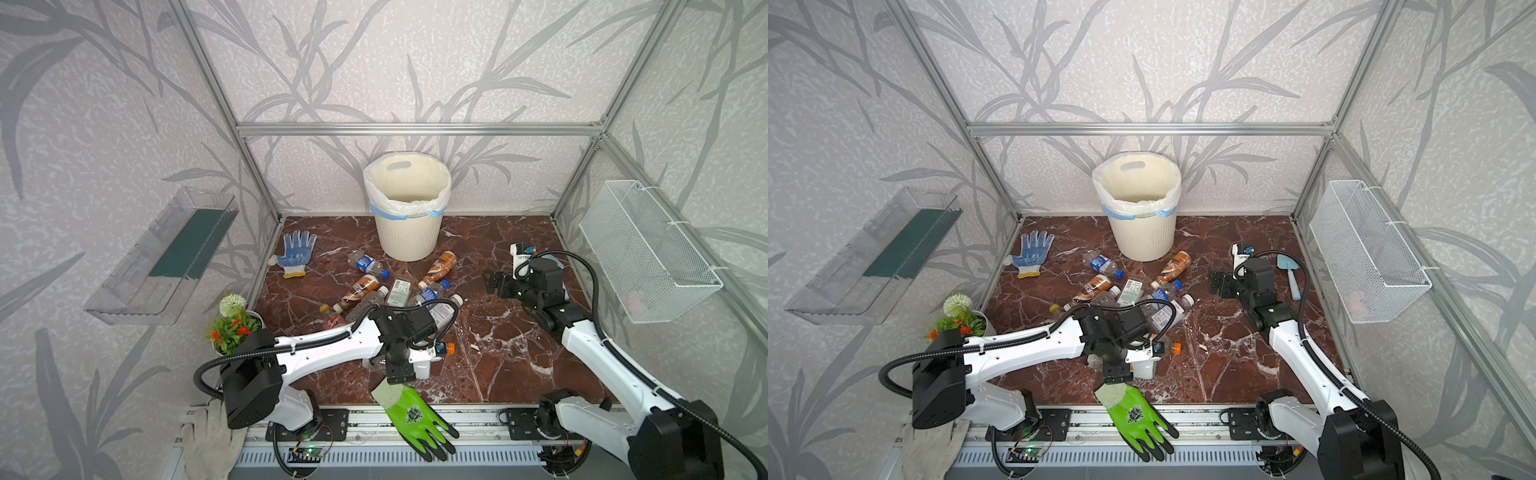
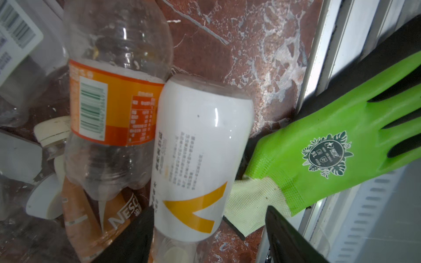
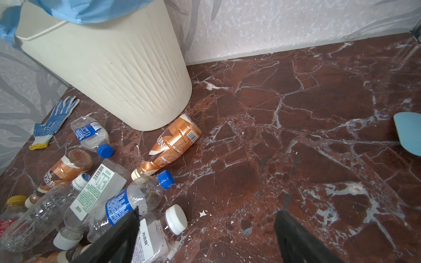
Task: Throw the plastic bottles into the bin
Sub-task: 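Reach the left gripper to the white bottle nearest the robot and grasp it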
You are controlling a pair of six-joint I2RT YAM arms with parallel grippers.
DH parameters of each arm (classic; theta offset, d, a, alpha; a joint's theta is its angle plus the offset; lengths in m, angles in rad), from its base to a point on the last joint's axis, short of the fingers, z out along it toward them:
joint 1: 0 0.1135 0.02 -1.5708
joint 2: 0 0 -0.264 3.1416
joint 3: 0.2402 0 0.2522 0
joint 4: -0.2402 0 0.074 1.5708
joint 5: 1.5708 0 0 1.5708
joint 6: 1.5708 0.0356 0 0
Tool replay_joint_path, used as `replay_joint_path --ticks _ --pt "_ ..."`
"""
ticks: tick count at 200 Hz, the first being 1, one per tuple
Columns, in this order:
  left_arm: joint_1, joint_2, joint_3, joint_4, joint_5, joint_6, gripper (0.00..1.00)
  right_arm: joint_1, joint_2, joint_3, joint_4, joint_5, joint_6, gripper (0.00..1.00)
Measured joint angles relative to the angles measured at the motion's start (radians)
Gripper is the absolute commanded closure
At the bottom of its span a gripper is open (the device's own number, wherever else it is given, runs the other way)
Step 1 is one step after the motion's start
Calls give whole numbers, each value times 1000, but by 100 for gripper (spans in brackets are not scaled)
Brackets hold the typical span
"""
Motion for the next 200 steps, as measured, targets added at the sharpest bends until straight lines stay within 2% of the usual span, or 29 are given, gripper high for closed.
replay_joint_path --ticks 96,159,200 --pt "-38 108 -15 86 -89 -19 26 0 0 -25 7 -1 3 7" --pt "-55 115 -33 110 -136 -20 25 0 0 -26 8 -1 3 6" --pt "-64 122 -43 125 -154 -33 32 0 0 -26 8 -1 3 6"
